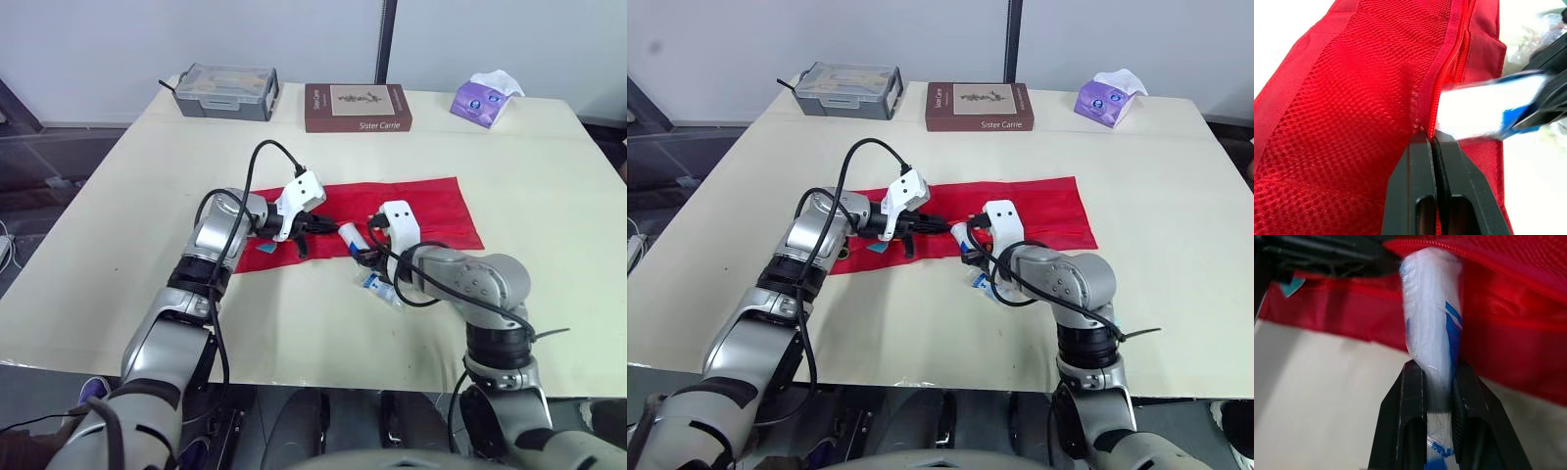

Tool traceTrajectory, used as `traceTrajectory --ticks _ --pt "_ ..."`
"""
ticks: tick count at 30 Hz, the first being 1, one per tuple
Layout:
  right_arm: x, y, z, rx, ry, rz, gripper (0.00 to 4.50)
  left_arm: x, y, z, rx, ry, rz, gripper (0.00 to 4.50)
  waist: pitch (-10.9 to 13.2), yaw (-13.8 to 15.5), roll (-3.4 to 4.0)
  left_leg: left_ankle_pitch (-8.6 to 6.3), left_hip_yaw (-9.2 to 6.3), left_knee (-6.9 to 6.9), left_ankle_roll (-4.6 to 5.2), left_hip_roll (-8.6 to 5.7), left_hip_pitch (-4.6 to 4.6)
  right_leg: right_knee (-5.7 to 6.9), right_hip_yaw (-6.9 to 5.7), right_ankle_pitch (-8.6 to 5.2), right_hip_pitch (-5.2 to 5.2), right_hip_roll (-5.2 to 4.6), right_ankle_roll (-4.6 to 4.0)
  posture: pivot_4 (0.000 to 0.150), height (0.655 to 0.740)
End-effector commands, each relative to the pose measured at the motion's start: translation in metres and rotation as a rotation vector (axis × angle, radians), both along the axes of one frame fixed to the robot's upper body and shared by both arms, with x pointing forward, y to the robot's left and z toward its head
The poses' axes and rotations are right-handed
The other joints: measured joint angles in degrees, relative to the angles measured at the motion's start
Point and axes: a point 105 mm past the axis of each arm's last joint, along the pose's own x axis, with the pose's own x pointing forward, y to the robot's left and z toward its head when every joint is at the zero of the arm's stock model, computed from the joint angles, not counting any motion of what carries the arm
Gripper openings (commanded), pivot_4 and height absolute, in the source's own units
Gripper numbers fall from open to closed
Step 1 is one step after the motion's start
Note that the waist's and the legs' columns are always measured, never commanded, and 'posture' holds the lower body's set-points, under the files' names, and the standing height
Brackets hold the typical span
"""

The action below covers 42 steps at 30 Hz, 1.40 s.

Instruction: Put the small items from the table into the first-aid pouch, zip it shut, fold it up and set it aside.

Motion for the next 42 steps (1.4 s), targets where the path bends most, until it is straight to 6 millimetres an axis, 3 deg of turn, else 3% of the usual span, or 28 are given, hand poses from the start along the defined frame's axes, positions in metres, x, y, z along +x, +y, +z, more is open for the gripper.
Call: traceTrajectory --ticks 1,7,10,13,18,21,24,27,29,37,42 --pt "0.022 0.008 0.016 0.046 -0.059 -0.051 0.06 -0.005 -0.012 0.011 -0.032 -0.058 -0.064 0.00 0.0 -0.2 0.02 0.00 -0.01 -0.01 0.00 0.00 0.00 0.00 0.00 0.00 0.00 0.00 0.00 0.150 0.7400" --pt "0.037 0.020 0.014 0.075 -0.072 -0.031 0.06 -0.006 -0.013 0.005 -0.029 -0.058 -0.069 0.00 0.0 -0.3 0.04 0.01 0.00 -0.04 -0.02 0.00 0.00 -0.01 0.00 0.00 -0.01 0.00 0.00 0.150 0.7400" --pt "0.035 0.020 0.016 0.059 -0.121 0.036 1.46 -0.004 -0.012 0.004 -0.030 -0.059 -0.057 0.00 0.0 -0.2 0.04 0.01 -0.01 -0.04 -0.02 0.00 0.00 -0.01 -0.01 0.00 0.00 -0.01 0.00 0.150 0.7400" --pt "0.019 0.013 0.028 0.048 -0.220 0.163 2.93 0.001 -0.008 0.005 -0.024 -0.068 -0.042 0.00 0.0 -0.2 0.05 0.01 -0.01 -0.04 -0.01 0.00 0.00 -0.02 0.00 0.00 0.00 -0.02 0.00 0.150 0.7400" --pt "-0.006 -0.009 0.029 -0.105 -0.349 0.362 2.93 0.005 -0.006 0.007 -0.018 -0.079 -0.037 0.00 0.0 -0.3 0.07 -0.01 0.00 -0.04 0.01 -0.04 -0.02 -0.06 0.01 0.00 0.00 -0.08 0.01 0.150 0.7400" --pt "0.009 -0.017 0.020 -0.218 -0.413 0.346 2.93 0.004 -0.008 0.007 -0.013 -0.089 -0.047 0.00 0.0 -0.5 0.07 -0.01 0.00 -0.04 0.01 0.01 0.03 -0.02 0.01 0.00 0.00 0.01 0.01 0.150 0.7400" --pt "0.021 -0.016 0.012 -0.319 -0.460 0.364 2.12 0.004 -0.010 0.009 -0.015 -0.093 -0.050 0.00 0.0 -0.4 0.07 -0.01 -0.01 -0.05 0.01 0.07 0.02 -0.02 0.01 -0.01 -0.01 0.10 0.00 0.150 0.7400" --pt "0.028 -0.006 0.015 -0.287 -0.470 0.359 0.73 0.003 -0.010 0.009 -0.015 -0.095 -0.052 0.00 0.0 -0.3 0.07 0.00 0.02 -0.04 0.00 0.07 -0.01 -0.05 0.02 0.00 -0.02 0.08 0.00 0.150 0.7400" --pt "0.035 0.006 0.016 -0.279 -0.482 0.359 0.18 0.002 -0.012 0.009 -0.017 -0.098 -0.058 0.00 0.0 -0.3 0.08 0.00 0.03 -0.04 0.00 0.07 -0.01 -0.05 0.03 0.00 -0.02 0.08 0.00 0.150 0.7400" --pt "0.063 0.029 0.023 -0.262 -0.563 0.321 0.18 -0.001 -0.016 0.007 -0.012 -0.107 -0.070 0.00 0.1 -0.3 0.10 0.01 0.03 -0.04 -0.01 0.05 0.00 -0.04 0.02 0.00 -0.02 0.05 0.00 0.150 0.7400" --pt "0.055 0.016 0.031 -0.206 -0.602 0.397 0.18 0.004 -0.009 0.006 -0.001 -0.127 -0.043 0.00 0.1 -0.2 0.13 0.06 0.02 -0.04 -0.10 0.05 -0.02 -0.05 0.02 0.00 -0.02 0.05 0.00 0.150 0.7400"
